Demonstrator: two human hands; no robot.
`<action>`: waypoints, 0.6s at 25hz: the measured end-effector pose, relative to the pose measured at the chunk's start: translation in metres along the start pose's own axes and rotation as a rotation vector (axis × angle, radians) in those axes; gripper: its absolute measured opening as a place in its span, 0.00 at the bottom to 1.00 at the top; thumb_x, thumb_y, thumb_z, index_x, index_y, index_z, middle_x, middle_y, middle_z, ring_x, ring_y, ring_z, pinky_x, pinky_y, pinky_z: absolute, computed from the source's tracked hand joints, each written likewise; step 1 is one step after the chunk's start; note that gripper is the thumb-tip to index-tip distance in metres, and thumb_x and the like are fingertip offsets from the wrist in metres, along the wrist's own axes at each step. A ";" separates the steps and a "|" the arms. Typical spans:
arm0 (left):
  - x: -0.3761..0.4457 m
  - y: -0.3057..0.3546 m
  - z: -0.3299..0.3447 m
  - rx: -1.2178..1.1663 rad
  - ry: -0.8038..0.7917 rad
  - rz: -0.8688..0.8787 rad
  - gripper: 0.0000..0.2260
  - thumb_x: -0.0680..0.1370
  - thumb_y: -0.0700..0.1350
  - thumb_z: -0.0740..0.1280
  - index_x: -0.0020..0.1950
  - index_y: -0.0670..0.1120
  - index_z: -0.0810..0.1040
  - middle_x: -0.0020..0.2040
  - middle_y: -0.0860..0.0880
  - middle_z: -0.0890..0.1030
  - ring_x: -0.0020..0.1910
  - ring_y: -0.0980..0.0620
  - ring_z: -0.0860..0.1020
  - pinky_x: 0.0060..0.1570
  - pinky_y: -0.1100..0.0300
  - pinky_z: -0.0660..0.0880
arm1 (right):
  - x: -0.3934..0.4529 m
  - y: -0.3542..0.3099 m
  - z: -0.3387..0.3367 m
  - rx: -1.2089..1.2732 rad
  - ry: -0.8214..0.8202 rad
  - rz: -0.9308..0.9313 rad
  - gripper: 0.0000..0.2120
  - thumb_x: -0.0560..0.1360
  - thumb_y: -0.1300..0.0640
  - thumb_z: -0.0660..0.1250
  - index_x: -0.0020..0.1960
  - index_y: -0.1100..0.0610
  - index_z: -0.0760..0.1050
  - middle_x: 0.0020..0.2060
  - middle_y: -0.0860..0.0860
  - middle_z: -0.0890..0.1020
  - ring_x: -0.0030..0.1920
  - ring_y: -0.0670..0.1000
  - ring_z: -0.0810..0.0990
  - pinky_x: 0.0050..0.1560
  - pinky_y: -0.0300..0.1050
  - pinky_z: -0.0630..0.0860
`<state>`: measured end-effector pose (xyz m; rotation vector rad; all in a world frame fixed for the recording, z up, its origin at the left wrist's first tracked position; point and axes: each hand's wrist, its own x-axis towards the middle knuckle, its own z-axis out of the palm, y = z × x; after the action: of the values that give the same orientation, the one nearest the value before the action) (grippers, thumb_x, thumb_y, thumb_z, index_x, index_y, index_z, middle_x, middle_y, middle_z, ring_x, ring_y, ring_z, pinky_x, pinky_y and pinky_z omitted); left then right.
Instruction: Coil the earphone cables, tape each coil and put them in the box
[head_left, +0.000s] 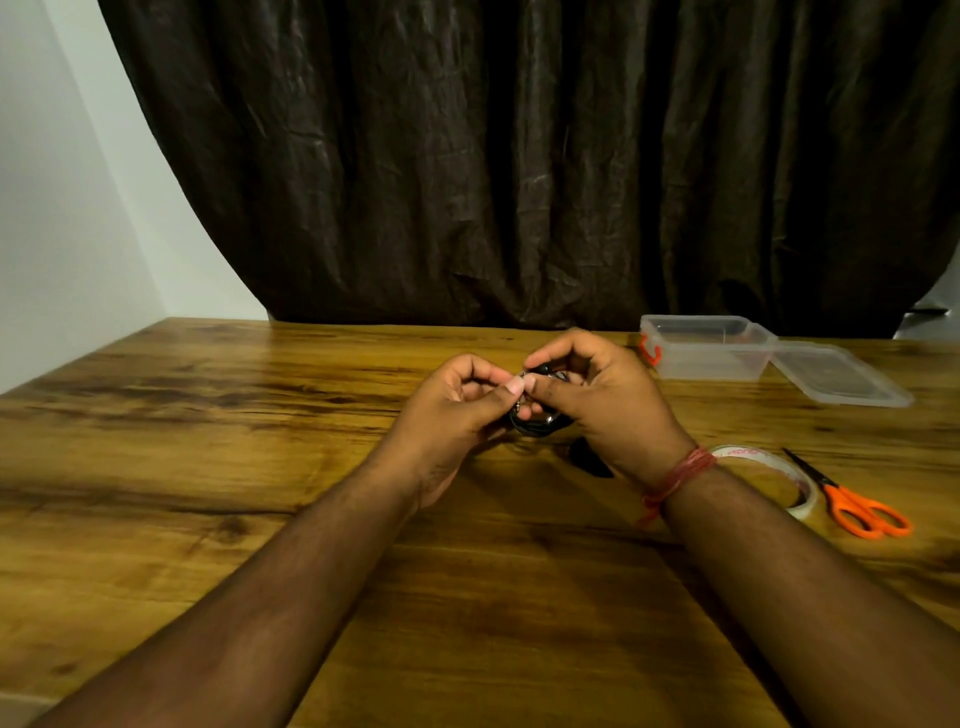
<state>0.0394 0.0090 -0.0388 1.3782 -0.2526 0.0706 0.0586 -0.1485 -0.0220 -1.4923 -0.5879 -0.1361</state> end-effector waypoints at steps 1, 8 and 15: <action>0.000 0.001 0.000 0.010 -0.003 0.003 0.03 0.78 0.38 0.67 0.49 0.45 0.75 0.40 0.46 0.84 0.44 0.51 0.82 0.47 0.57 0.78 | 0.000 0.001 0.000 0.003 0.000 -0.002 0.08 0.72 0.72 0.69 0.47 0.62 0.77 0.36 0.54 0.82 0.33 0.48 0.83 0.38 0.39 0.81; -0.005 0.004 0.001 0.206 -0.027 0.084 0.04 0.81 0.35 0.62 0.48 0.43 0.72 0.41 0.45 0.81 0.47 0.49 0.79 0.54 0.52 0.76 | 0.001 0.007 0.001 -0.043 -0.021 -0.003 0.10 0.72 0.70 0.70 0.46 0.57 0.78 0.37 0.50 0.82 0.37 0.47 0.82 0.40 0.38 0.79; -0.004 0.003 -0.001 0.028 -0.041 0.001 0.06 0.80 0.34 0.63 0.47 0.45 0.72 0.36 0.48 0.82 0.39 0.55 0.81 0.48 0.56 0.78 | 0.000 0.002 -0.005 -0.110 -0.109 -0.019 0.10 0.73 0.70 0.70 0.46 0.56 0.78 0.37 0.47 0.82 0.37 0.43 0.81 0.39 0.34 0.76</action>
<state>0.0354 0.0111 -0.0366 1.4087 -0.2873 0.0473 0.0614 -0.1526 -0.0238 -1.6082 -0.6913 -0.1039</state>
